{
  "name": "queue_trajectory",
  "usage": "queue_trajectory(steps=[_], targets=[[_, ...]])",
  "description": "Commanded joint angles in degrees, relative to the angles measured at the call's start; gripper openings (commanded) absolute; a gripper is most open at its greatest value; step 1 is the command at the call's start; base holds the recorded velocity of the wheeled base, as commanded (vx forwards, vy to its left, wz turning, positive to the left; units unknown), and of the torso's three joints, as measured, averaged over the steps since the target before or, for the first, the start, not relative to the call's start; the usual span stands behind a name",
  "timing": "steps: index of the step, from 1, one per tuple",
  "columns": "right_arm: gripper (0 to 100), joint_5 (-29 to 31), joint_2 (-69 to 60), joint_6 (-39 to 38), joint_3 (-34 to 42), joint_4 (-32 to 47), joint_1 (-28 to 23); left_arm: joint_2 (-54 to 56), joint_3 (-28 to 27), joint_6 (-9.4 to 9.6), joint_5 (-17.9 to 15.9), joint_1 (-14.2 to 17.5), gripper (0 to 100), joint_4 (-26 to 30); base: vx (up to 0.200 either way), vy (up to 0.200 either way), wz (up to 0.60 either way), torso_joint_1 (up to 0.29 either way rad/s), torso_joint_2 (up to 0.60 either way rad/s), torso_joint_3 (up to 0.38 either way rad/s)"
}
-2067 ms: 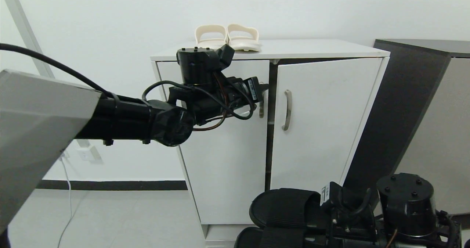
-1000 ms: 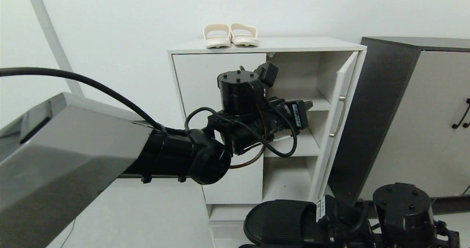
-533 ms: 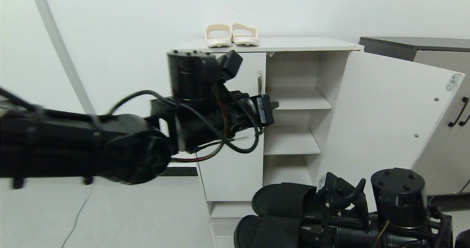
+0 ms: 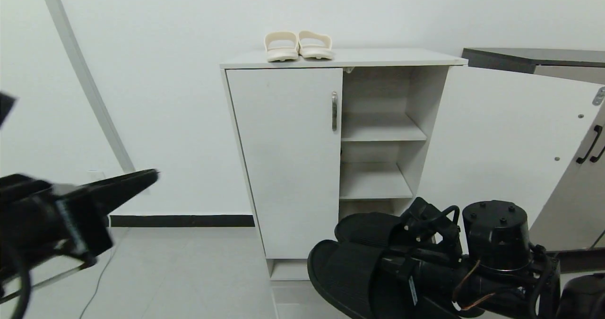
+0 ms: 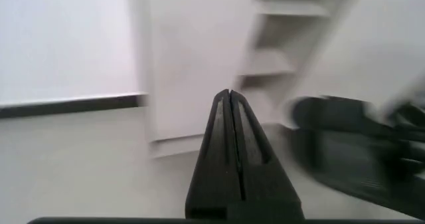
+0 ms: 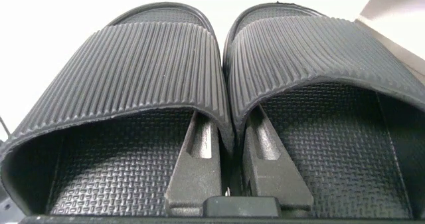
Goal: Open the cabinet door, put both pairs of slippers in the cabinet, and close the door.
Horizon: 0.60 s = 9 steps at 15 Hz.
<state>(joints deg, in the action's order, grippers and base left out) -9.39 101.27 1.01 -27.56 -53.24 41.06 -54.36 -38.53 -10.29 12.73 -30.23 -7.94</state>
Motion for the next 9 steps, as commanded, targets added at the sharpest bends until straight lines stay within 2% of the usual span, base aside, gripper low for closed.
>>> queue_trajectory(steps=[1,2,3,4,5,6,8,9], targets=[[0,0.25,0.33,-0.05,-0.12,-0.03,-0.1,21.4,12.61,2.2,6.43,13.09,0,2.93,0.0,0.0,0.0,0.0,0.0,0.0],[0,0.6,0.42,-0.05,-0.03,-0.03,-0.1,26.76,17.7,2.64,8.1,17.93,0,2.93,0.0,0.0,0.0,0.0,0.0,0.0],[0,0.6,0.42,-0.05,-0.03,-0.03,-0.1,29.13,19.99,2.64,8.63,19.69,0,2.93,0.0,0.0,0.0,0.0,0.0,0.0],[0,0.6,0.42,-0.05,-0.03,-0.03,-0.1,35.46,26.05,3.43,8.89,23.55,0,2.93,0.0,0.0,0.0,0.0,0.0,0.0],[0,0.69,0.33,0.04,0.14,-0.03,-0.1,39.15,29.48,4.31,8.89,24.78,0,2.93,0.0,0.0,0.0,0.0,0.0,0.0],[0,0.69,0.25,0.04,0.23,-0.03,-0.19,41.79,31.5,5.45,8.98,25.57,0,2.93,0.0,0.0,0.0,0.0,0.0,0.0],[0,0.86,0.33,0.13,0.32,-0.03,-0.19,47.94,34.84,7.48,8.72,31.81,0,3.01,0.0,0.0,0.0,0.0,0.0,0.0],[0,1.48,0.6,0.31,0.32,-0.03,-0.19,49.7,36.34,9.41,8.28,34.01,0,2.84,0.0,0.0,0.0,0.0,0.0,0.0]])
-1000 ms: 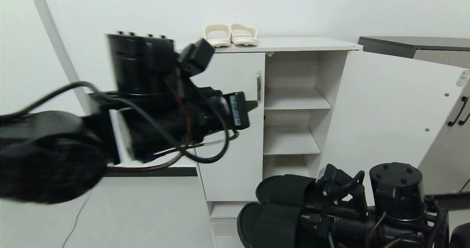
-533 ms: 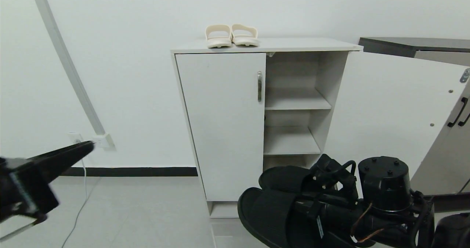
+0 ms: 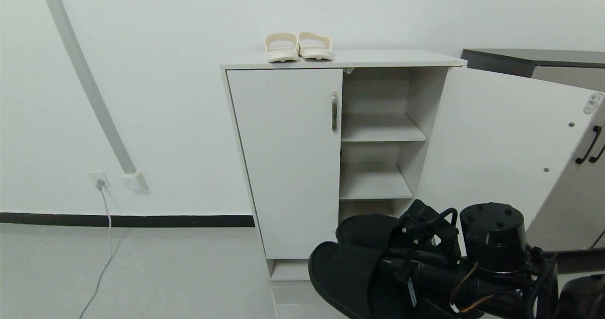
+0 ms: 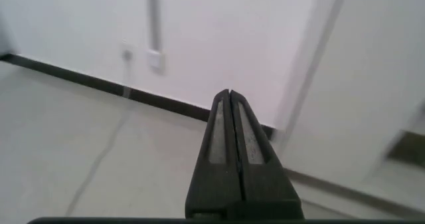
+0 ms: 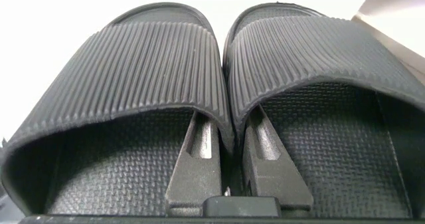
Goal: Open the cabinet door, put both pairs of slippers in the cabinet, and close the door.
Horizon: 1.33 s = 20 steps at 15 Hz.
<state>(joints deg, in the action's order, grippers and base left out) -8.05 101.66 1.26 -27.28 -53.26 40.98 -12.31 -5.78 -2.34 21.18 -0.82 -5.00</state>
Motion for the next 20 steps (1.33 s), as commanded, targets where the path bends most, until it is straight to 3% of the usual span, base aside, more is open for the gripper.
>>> queue_trajectory(steps=[1,2,3,5,7,9,12,14,15,20], targets=[[0,0.49,0.21,0.15,-0.05,0.0,-0.03,7.65,5.6,1.9,-0.87,4.6,0,-0.98,0.0,0.0,0.0,0.0,0.0,0.0],[0,0.58,0.21,0.24,-0.05,0.0,-0.03,8.01,5.78,1.73,-3.42,4.24,0,0.08,0.0,0.0,0.0,0.0,0.0,0.0],[0,0.58,0.12,0.24,-0.05,0.0,-0.03,9.68,5.78,2.08,-8.26,1.87,0,2.36,0.0,0.0,0.0,0.0,0.0,0.0],[0,0.75,0.03,0.24,0.04,0.0,0.15,12.14,5.69,2.43,-19.24,0.73,0,5.44,0.0,0.0,0.0,0.0,0.0,0.0],[0,2.42,0.03,0.33,-0.4,0.0,0.24,12.31,5.69,2.69,-22.32,0.73,0,5.09,0.0,0.0,0.0,0.0,0.0,0.0],[0,5.76,0.38,0.15,-0.67,0.0,0.94,12.22,5.69,2.52,-22.23,0.73,0,5.17,0.0,0.0,0.0,0.0,0.0,0.0],[0,17.54,4.08,-4.33,-2.51,-1.32,3.05,12.31,5.78,2.87,-22.32,0.73,0,5.09,0.0,0.0,0.0,0.0,0.0,0.0],[0,26.59,9.7,-10.31,-8.66,-5.1,4.81,12.31,5.78,2.96,-22.41,0.73,0,5.09,0.0,0.0,0.0,0.0,0.0,0.0],[0,28.79,10.93,-10.4,-9.81,-5.1,4.89,12.31,5.78,2.96,-22.41,0.73,0,5.09,0.0,0.0,0.0,0.0,0.0,0.0],[0,50.76,23.15,-11.1,-23.08,-5.19,5.33,12.31,5.69,2.87,-22.32,0.73,0,5.09,0.0,0.0,0.0,0.0,0.0,0.0]])
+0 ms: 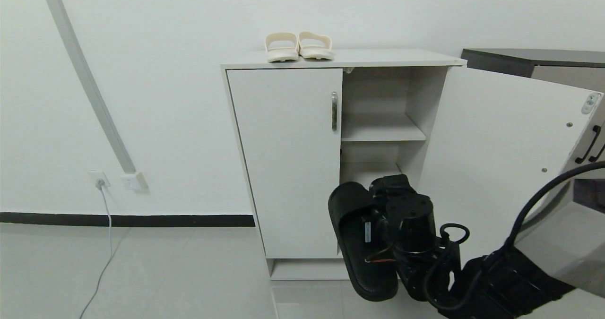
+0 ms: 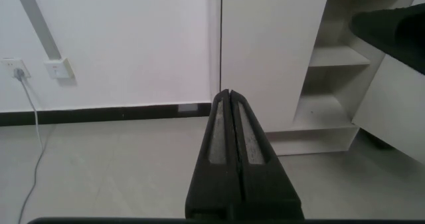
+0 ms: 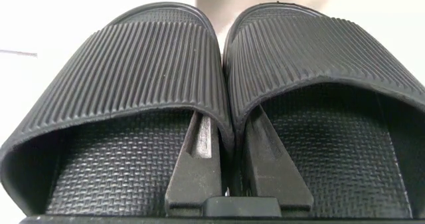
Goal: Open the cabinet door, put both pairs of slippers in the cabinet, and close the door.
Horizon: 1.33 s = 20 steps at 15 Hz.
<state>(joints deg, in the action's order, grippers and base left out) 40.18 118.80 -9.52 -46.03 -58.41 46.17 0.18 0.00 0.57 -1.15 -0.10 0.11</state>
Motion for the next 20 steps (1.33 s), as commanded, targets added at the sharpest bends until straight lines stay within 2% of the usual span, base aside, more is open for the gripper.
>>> queue_trajectory(steps=[1,5,12,20], targets=[[0,3.59,6.89,-0.41,-5.38,-0.04,0.15,-0.18,0.0,0.04,0.0,0.01,0,-0.02,0.0,0.0,0.0,0.0,0.0,0.0],[0,4.2,7.15,-1.47,-6.18,-0.31,-0.37,-0.18,0.0,-0.05,0.0,0.01,0,0.07,0.0,0.0,0.0,0.0,0.0,0.0],[0,4.12,7.33,-1.47,-6.0,-0.31,-2.66,-0.18,-0.09,-0.05,0.0,0.01,0,-0.02,0.0,-0.2,0.0,0.004,0.0,0.002],[0,3.5,8.64,-1.64,-5.82,-0.39,-3.45,-0.18,0.0,-0.22,0.09,0.01,0,-0.02,0.0,0.0,0.0,0.0,0.0,0.0]])
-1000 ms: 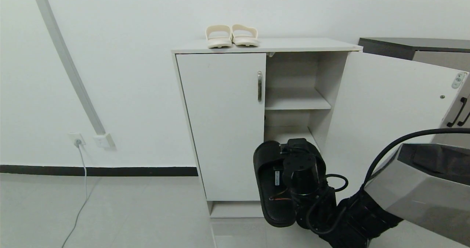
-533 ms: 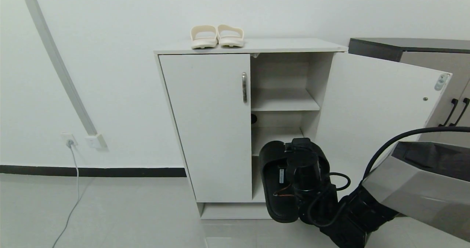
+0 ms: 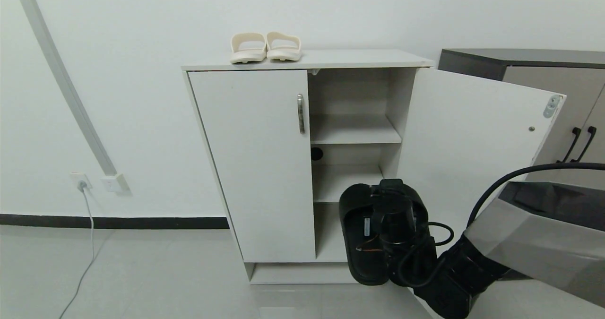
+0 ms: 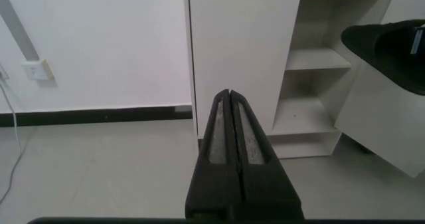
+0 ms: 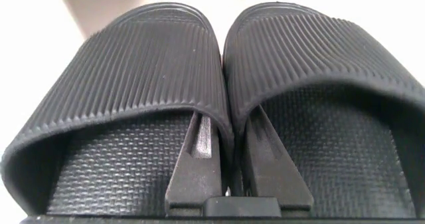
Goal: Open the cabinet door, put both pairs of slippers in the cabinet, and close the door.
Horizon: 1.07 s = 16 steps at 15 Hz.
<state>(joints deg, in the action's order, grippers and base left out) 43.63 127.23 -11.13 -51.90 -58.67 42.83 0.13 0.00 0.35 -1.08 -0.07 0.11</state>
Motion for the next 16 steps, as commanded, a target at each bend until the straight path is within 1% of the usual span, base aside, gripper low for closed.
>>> queue_trajectory(steps=[1,3,4,7,14,16], targets=[[0,-1.0,0.47,-0.12,-0.05,-0.21,-0.02,-0.13,0.0,0.0,-0.06,-0.01,0,-0.02,0.0,0.0,0.0,0.0,0.0,0.0],[0,-3.46,2.32,0.23,-0.4,-2.41,0.59,-0.13,0.0,0.0,0.03,-0.01,0,-0.02,0.0,0.0,0.0,0.0,0.0,0.0],[0,-3.73,3.46,0.41,-1.54,-2.5,0.59,-0.13,0.0,0.0,0.03,-0.01,0,-0.02,0.0,0.0,0.0,0.0,0.0,0.0],[0,-3.82,6.71,0.41,-4.27,-2.59,-0.02,-0.13,0.0,0.0,0.03,-0.01,0,-0.02,0.0,0.0,0.0,0.0,0.0,0.0],[0,-3.99,8.82,0.06,-5.41,-2.67,-0.02,-0.13,0.0,0.09,0.03,-0.01,0,0.07,0.0,0.0,0.0,0.0,0.0,0.0],[0,-3.99,9.26,0.06,-6.29,-2.67,-0.11,-0.13,-0.09,0.17,-0.06,-0.01,0,0.07,0.0,0.0,0.0,0.005,0.0,-0.129]])
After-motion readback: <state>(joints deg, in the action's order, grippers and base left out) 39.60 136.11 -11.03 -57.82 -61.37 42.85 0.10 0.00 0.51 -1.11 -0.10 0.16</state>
